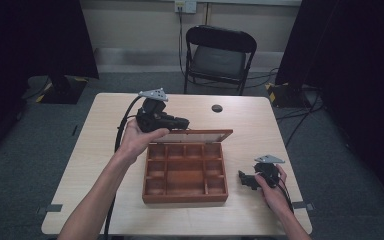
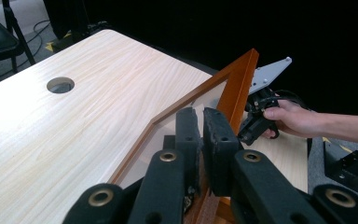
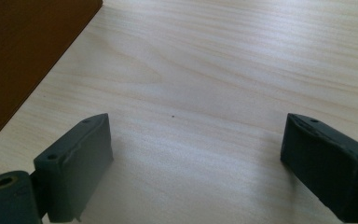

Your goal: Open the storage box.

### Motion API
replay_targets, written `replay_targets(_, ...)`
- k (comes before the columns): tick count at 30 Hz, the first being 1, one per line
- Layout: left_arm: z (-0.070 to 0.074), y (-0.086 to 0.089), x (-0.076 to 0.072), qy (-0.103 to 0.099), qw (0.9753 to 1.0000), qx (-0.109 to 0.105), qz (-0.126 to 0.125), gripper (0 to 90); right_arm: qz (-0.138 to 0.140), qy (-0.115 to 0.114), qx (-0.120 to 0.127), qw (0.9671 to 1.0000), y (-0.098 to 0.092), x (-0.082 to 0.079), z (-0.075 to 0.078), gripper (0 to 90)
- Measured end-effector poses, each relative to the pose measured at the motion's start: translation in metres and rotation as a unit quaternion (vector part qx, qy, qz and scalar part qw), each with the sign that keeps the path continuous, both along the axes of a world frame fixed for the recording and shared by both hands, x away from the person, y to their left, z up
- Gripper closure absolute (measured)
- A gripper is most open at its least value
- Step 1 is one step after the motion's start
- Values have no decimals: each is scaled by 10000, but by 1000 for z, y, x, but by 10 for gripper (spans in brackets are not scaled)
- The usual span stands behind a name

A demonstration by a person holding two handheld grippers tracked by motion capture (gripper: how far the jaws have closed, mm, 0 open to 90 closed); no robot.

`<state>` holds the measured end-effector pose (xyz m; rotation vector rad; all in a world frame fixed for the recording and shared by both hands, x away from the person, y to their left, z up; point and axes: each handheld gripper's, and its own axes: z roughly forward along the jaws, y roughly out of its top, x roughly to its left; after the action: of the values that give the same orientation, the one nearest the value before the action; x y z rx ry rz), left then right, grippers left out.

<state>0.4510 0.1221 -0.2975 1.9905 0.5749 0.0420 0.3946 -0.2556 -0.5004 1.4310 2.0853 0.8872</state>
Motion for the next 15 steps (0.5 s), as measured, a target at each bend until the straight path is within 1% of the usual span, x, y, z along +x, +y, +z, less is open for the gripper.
replay_targets(15,0,0,0,-15,10000,8,-27,853,-1,0,1,10000,0,0,0,82)
